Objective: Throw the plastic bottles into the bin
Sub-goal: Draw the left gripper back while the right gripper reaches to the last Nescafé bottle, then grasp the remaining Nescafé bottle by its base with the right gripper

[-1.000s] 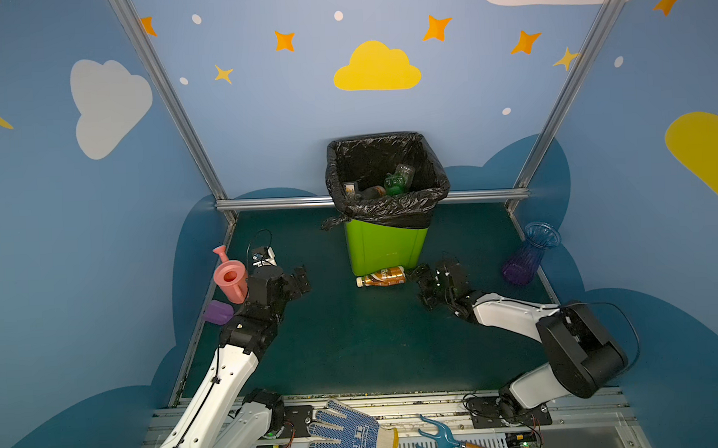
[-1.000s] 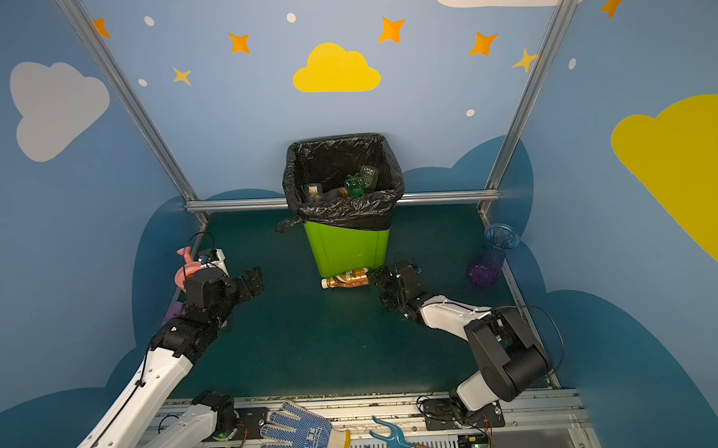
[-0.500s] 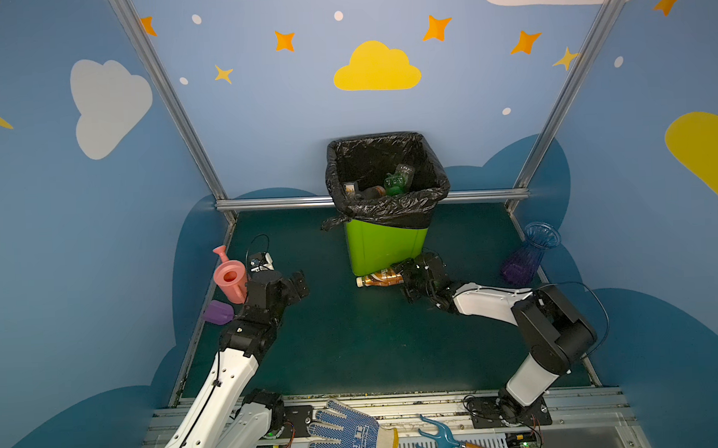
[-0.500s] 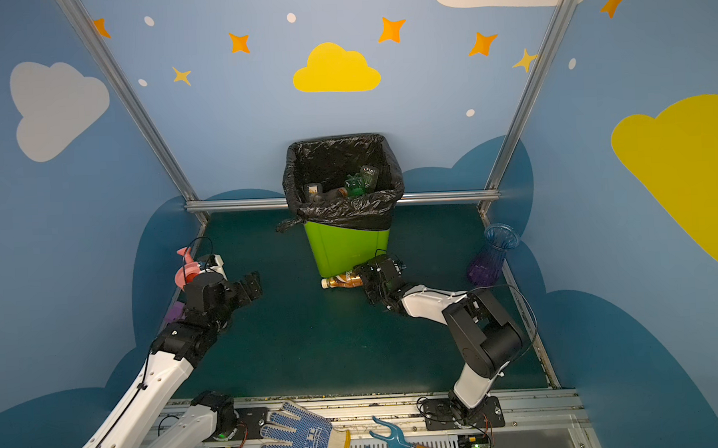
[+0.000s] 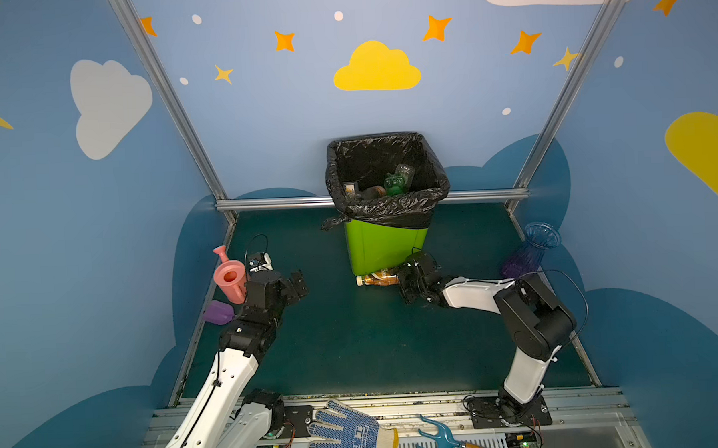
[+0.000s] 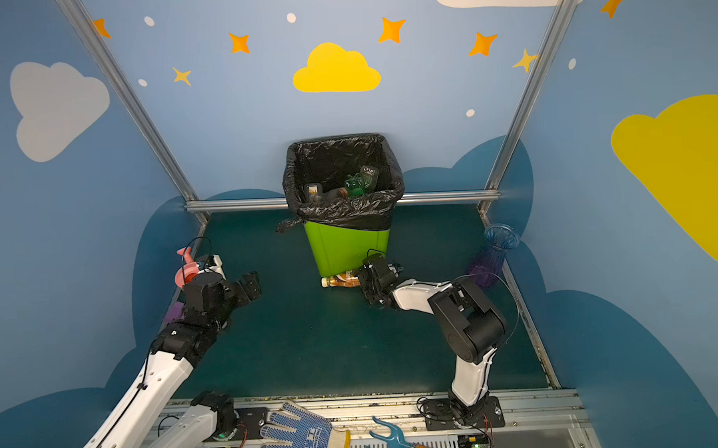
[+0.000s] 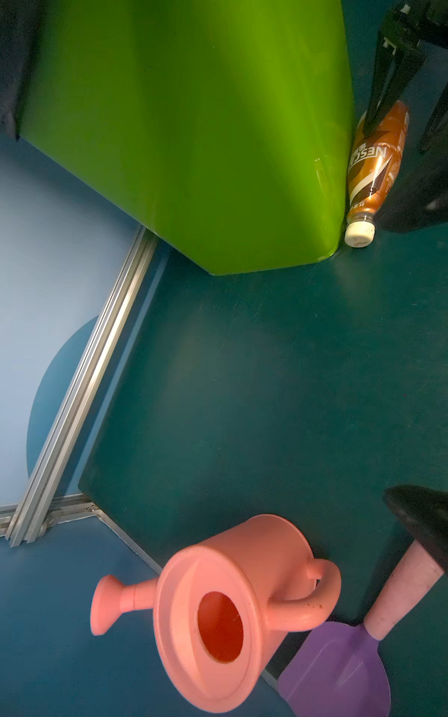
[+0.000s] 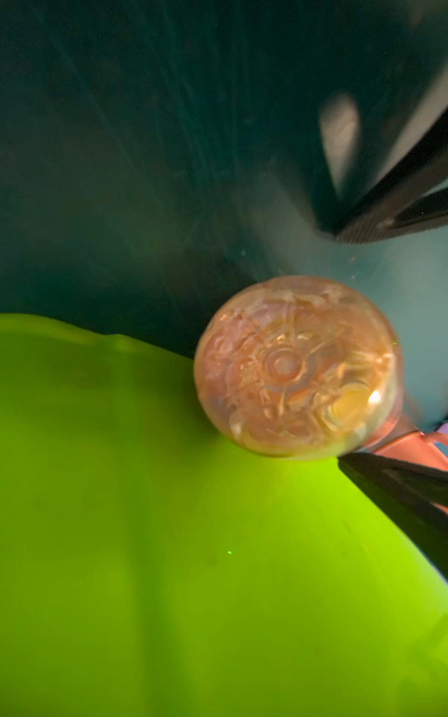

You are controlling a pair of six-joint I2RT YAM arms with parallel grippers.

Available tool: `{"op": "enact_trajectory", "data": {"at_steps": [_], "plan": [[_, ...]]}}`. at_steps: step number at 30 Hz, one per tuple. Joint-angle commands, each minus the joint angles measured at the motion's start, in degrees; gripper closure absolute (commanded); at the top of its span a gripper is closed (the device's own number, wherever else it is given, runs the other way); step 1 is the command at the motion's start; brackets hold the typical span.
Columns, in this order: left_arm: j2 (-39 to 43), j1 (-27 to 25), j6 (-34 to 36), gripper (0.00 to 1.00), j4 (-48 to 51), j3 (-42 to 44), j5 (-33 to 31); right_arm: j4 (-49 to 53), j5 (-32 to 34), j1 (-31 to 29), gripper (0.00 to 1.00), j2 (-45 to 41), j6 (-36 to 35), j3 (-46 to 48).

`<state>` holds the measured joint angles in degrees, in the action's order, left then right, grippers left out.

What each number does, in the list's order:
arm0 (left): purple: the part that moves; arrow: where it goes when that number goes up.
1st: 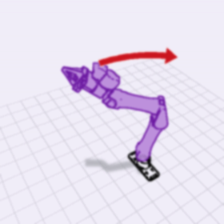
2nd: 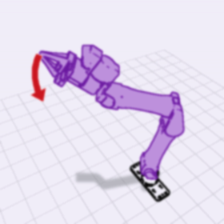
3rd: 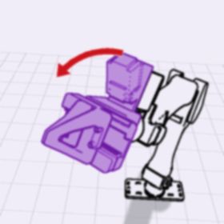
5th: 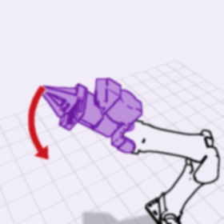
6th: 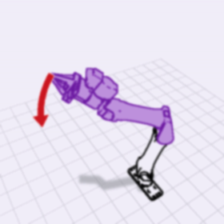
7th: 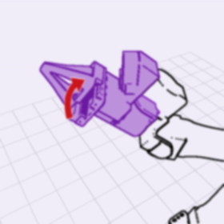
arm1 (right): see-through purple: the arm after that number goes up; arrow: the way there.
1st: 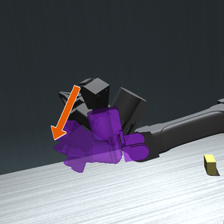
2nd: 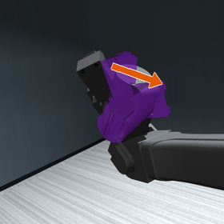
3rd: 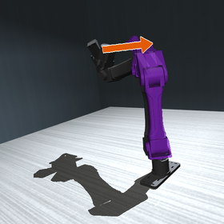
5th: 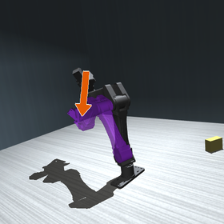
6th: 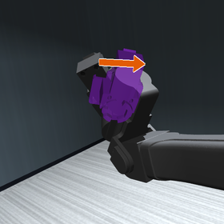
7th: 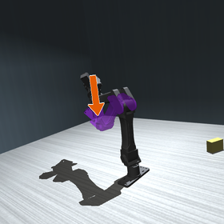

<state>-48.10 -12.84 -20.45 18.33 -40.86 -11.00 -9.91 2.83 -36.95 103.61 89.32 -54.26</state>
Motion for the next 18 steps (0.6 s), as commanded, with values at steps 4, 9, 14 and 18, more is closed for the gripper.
{"op": "enact_trajectory", "data": {"at_steps": [4,9,14,18], "plan": [[0.3,0.4,-0.4,0.00,0.7,0.3,0.0,6.3,1.7,0.9,0.16,2.3,-2.3,-0.5],[0.0,0.6,-0.5,0.00,0.6,0.3,0.1,6.8,0.5,1.2,0.22,1.9,-2.7,0.3],[0.0,0.6,-0.6,0.00,0.6,0.3,0.1,7.4,0.2,1.3,0.27,-1.1,-2.8,3.6],[0.3,0.6,-0.8,0.00,0.7,0.5,0.2,9.0,0.1,1.4,0.26,-6.1,-2.3,7.9]]}}
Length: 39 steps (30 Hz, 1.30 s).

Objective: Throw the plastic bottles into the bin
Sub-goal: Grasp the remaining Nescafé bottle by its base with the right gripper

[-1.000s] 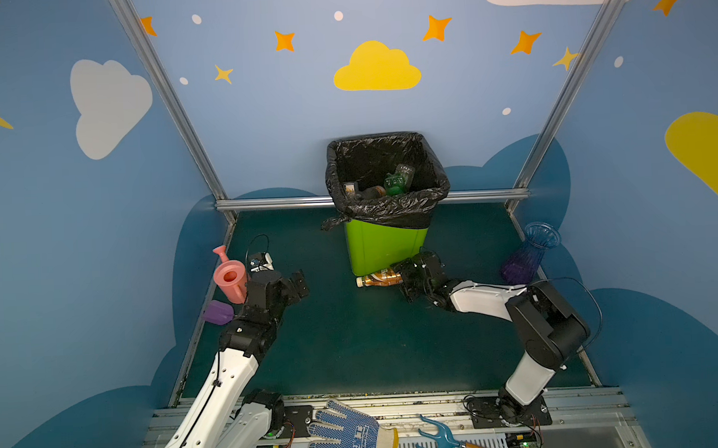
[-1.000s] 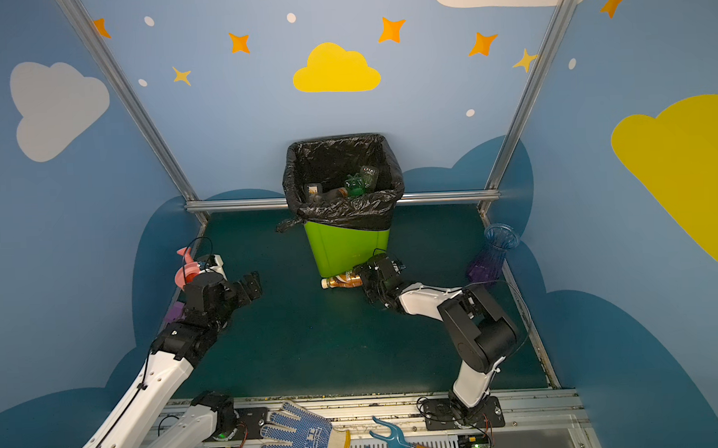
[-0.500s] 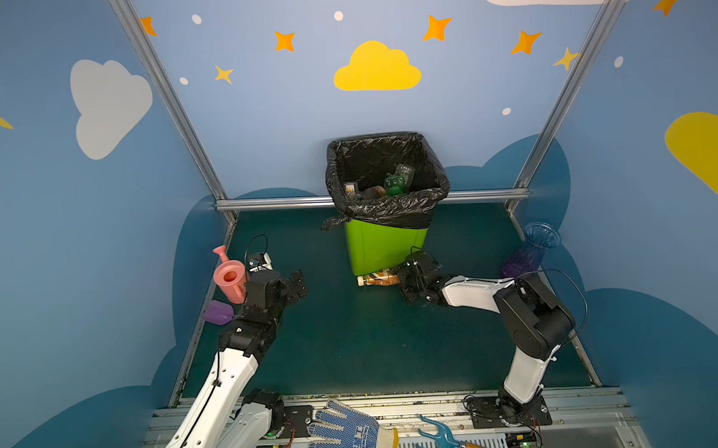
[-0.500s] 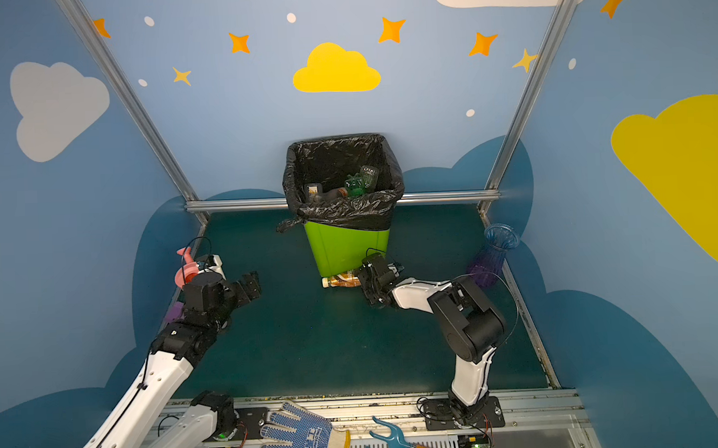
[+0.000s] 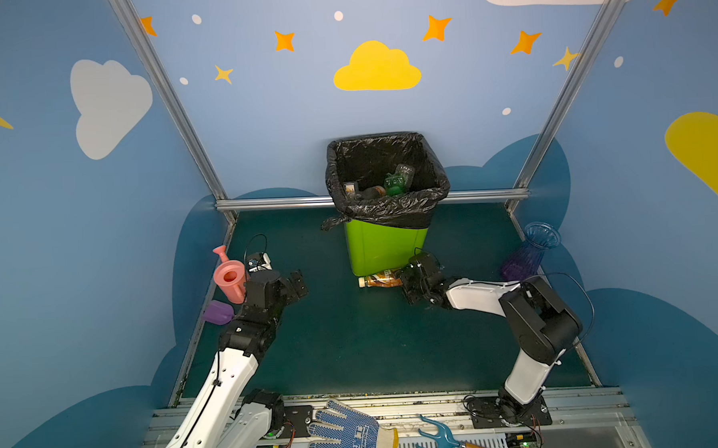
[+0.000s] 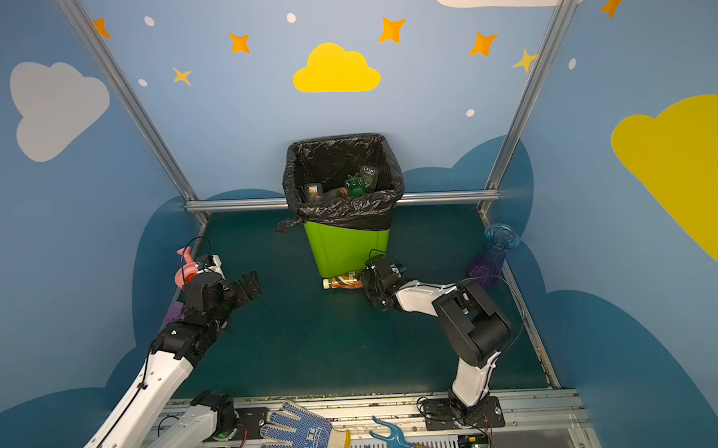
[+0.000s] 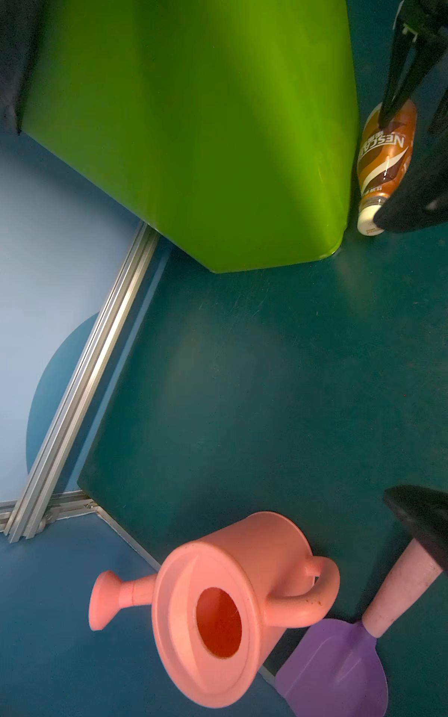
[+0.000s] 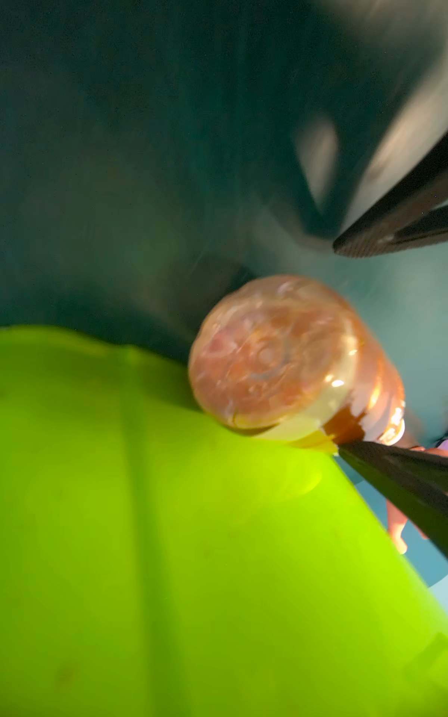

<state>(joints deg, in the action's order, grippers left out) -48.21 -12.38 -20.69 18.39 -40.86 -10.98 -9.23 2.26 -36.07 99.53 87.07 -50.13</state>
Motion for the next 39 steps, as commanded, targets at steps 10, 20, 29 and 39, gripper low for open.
{"op": "enact_trajectory", "data": {"at_steps": [10,20,29,39], "plan": [[0.4,0.2,-1.6,0.00,-0.5,1.7,1.2,14.1,3.1,-0.8,0.14,-17.9,2.9,9.1],[-0.4,0.3,-2.3,0.00,-0.9,2.0,1.8,12.8,0.9,-2.0,0.11,-13.7,-0.2,5.1],[0.1,0.4,-1.7,0.00,0.1,2.4,0.9,17.6,-1.2,-2.5,0.10,0.4,-4.3,-5.9],[0.9,0.7,-1.8,0.00,-0.1,3.3,0.7,18.4,-1.9,-2.3,0.43,0.7,-5.3,-3.6]]}}
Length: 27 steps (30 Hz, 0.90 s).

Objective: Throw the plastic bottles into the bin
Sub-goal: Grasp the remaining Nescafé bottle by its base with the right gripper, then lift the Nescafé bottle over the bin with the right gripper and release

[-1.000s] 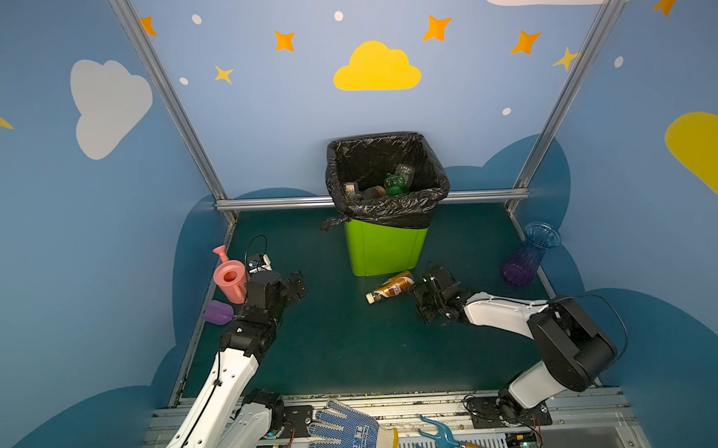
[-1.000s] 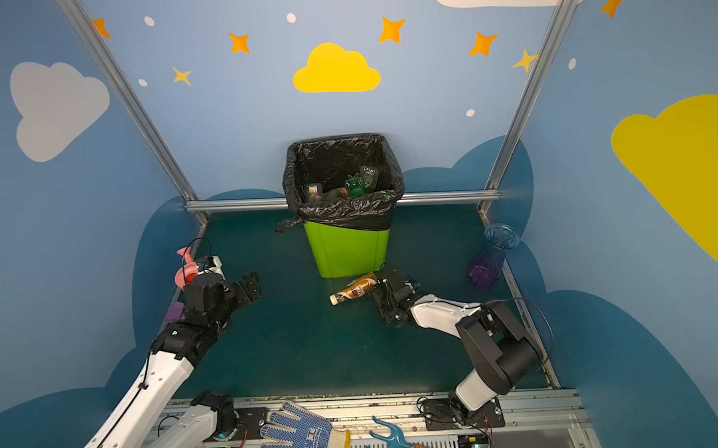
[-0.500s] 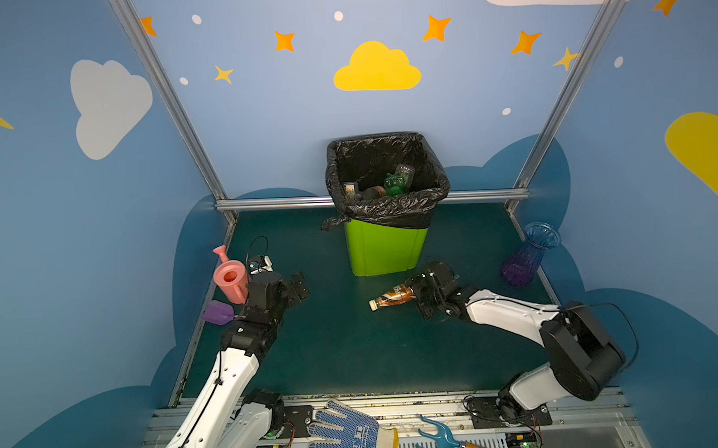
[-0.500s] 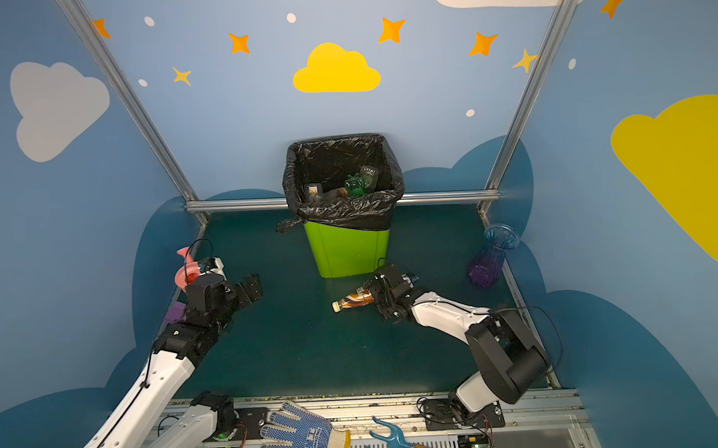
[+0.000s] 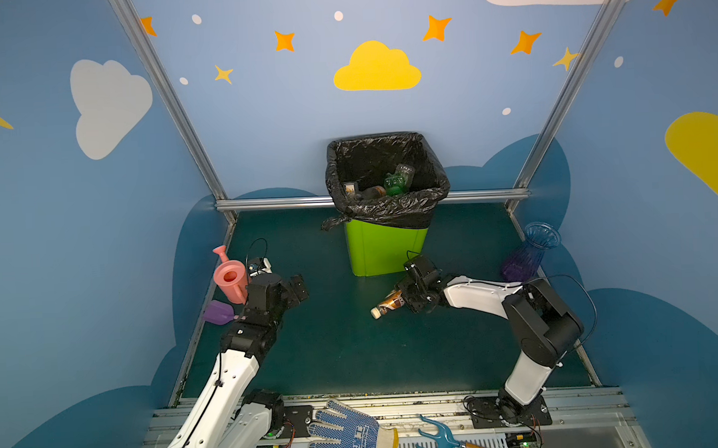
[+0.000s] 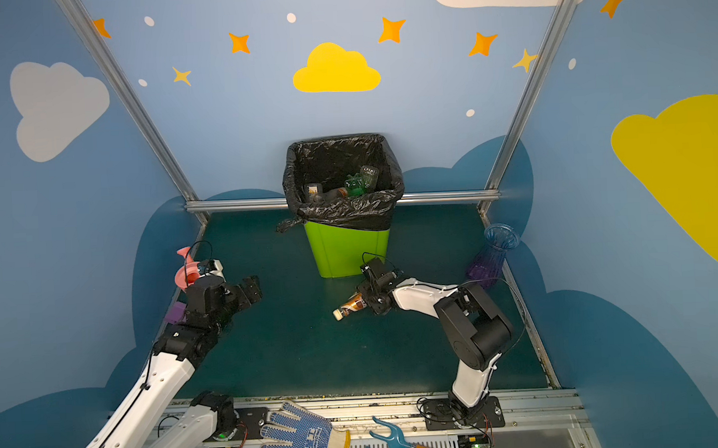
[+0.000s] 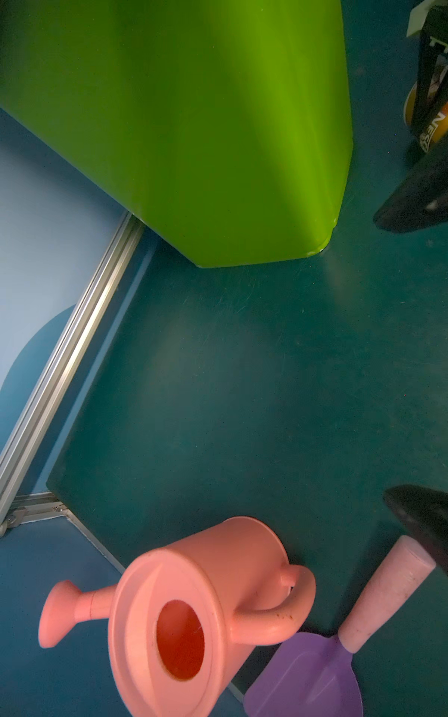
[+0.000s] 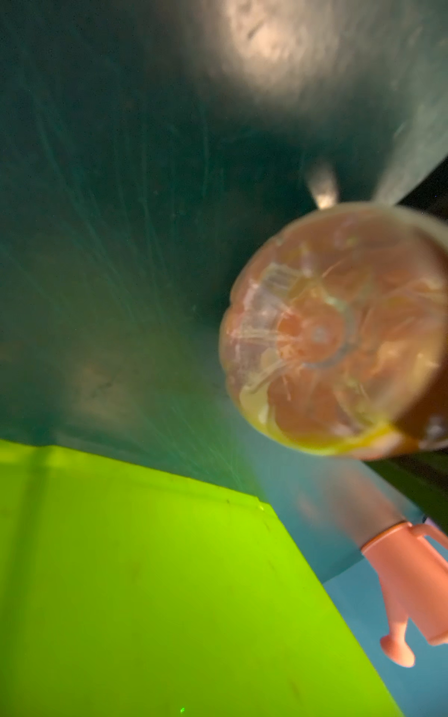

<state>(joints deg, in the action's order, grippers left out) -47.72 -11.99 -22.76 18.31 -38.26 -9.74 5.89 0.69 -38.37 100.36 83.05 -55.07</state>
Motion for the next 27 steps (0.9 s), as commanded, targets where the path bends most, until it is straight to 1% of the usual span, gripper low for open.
{"op": "enact_trajectory", "data": {"at_steps": [1,3,5,7,9,10,12,15,17,20,22,24,27], "plan": [[0.2,0.4,0.3,0.00,0.1,0.6,-0.5,3.0,-0.3,0.1,0.46,-0.5,-1.5,1.6],[0.1,0.4,0.2,0.00,0.3,0.6,-0.6,1.5,0.0,0.5,0.50,-1.9,-2.1,2.5],[0.0,0.4,0.1,0.00,0.1,0.8,-0.7,1.0,0.5,0.9,0.50,-3.8,-3.7,2.5],[-0.3,0.5,-0.5,0.00,-0.1,1.3,-0.9,2.0,1.3,1.8,0.49,-6.5,-6.5,1.6],[-1.2,0.7,-1.5,0.00,-0.3,1.8,-1.4,1.5,2.3,3.2,0.46,-10.7,-10.9,0.4],[-1.8,0.8,-2.1,0.00,-0.3,2.0,-1.6,1.6,2.9,4.0,0.45,-13.0,-13.5,-0.6],[-3.4,1.3,-3.3,0.00,-0.6,2.2,-1.4,4.7,4.9,6.3,0.45,-19.0,-22.1,-5.1],[-6.1,2.0,-4.2,0.00,-1.4,2.3,-0.1,11.1,11.1,9.6,0.47,-27.6,-34.6,-14.0],[-7.9,2.4,-4.7,0.00,-2.1,2.3,0.4,10.8,14.6,11.9,0.48,-32.9,-41.7,-18.5],[-10.4,2.8,-6.1,0.00,-2.5,1.9,0.0,6.6,15.6,15.7,0.49,-39.5,-49.1,-24.7],[-11.7,2.8,-6.1,0.00,-3.0,1.6,0.5,4.2,15.7,17.0,0.48,-41.4,-52.9,-29.2],[-12.7,2.8,-6.3,0.00,-3.1,1.1,1.2,-0.3,15.5,17.4,0.47,-42.0,-55.4,-32.3],[-13.6,2.9,-6.7,0.00,-2.8,0.6,2.3,-4.7,13.1,17.9,0.46,-39.1,-55.1,-36.1]]}}
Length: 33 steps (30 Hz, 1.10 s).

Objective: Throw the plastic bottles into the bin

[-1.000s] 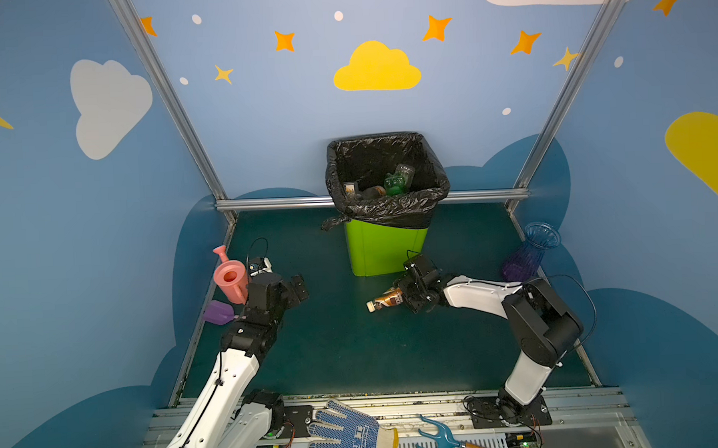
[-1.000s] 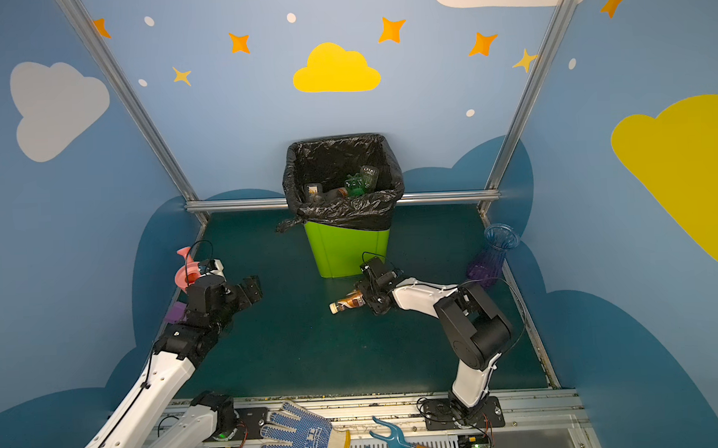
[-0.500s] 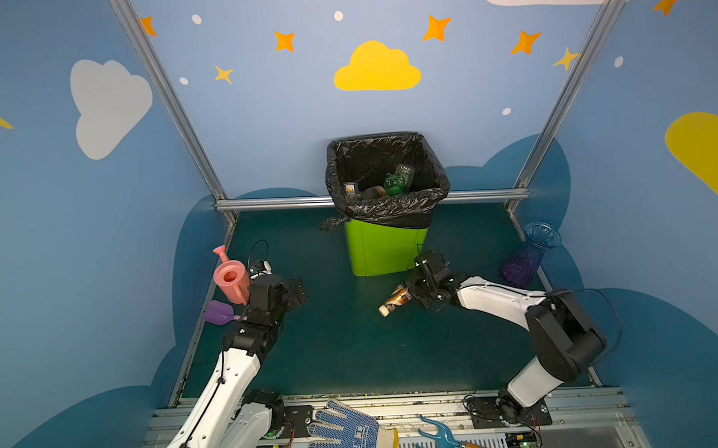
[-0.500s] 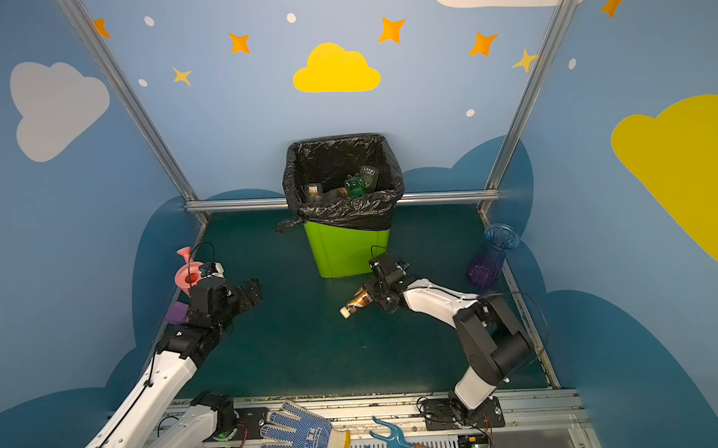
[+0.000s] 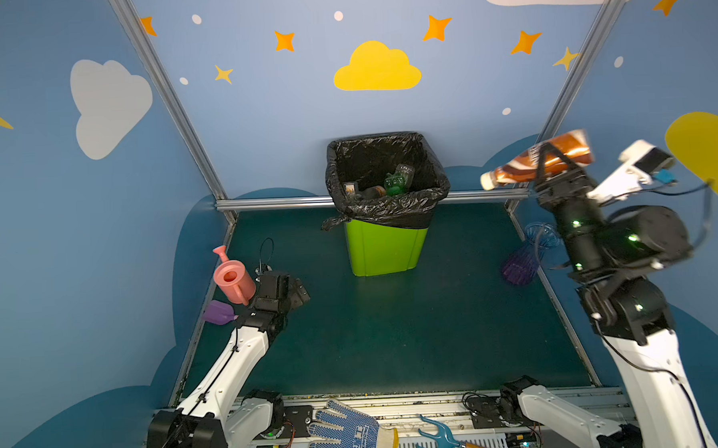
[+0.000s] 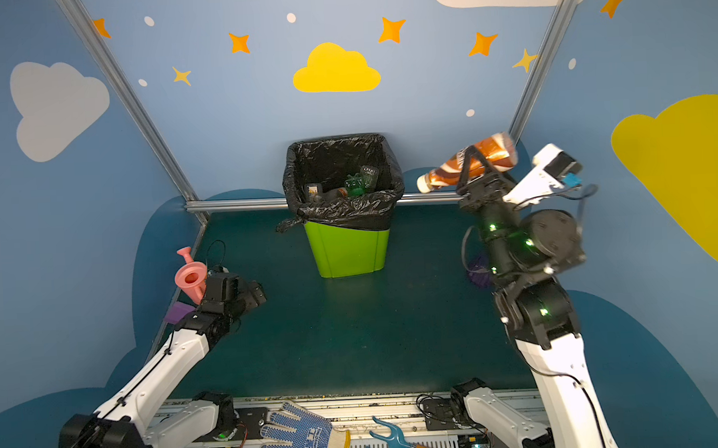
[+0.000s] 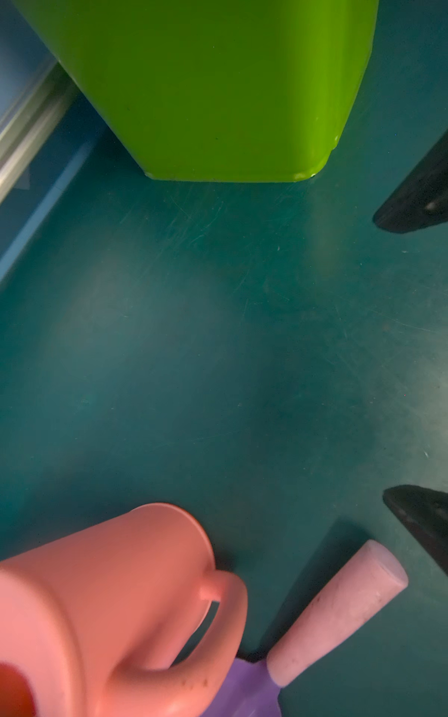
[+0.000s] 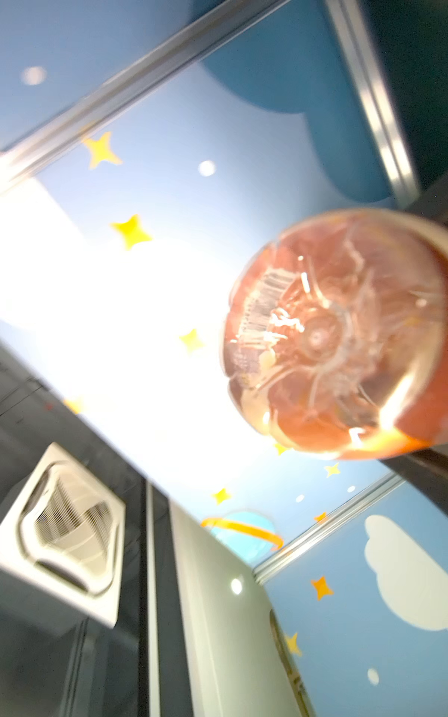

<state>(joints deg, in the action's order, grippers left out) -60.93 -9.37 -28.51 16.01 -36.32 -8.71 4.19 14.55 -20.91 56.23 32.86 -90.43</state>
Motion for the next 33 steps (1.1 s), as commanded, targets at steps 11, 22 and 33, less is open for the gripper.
{"op": "enact_trajectory", "data": {"at_steps": [11,22,33], "plan": [[-0.2,0.2,-2.6,0.00,0.3,-1.7,3.6,28.2,-30.0,-5.6,0.16,52.8,-1.9,-51.7],[3.8,0.3,-2.1,0.00,0.8,1.2,2.5,7.2,-17.6,-3.0,0.06,27.4,-0.2,-22.6],[3.6,0.3,-2.8,0.00,1.7,0.4,0.9,1.7,-15.3,5.3,0.06,14.4,0.4,1.3]]}}
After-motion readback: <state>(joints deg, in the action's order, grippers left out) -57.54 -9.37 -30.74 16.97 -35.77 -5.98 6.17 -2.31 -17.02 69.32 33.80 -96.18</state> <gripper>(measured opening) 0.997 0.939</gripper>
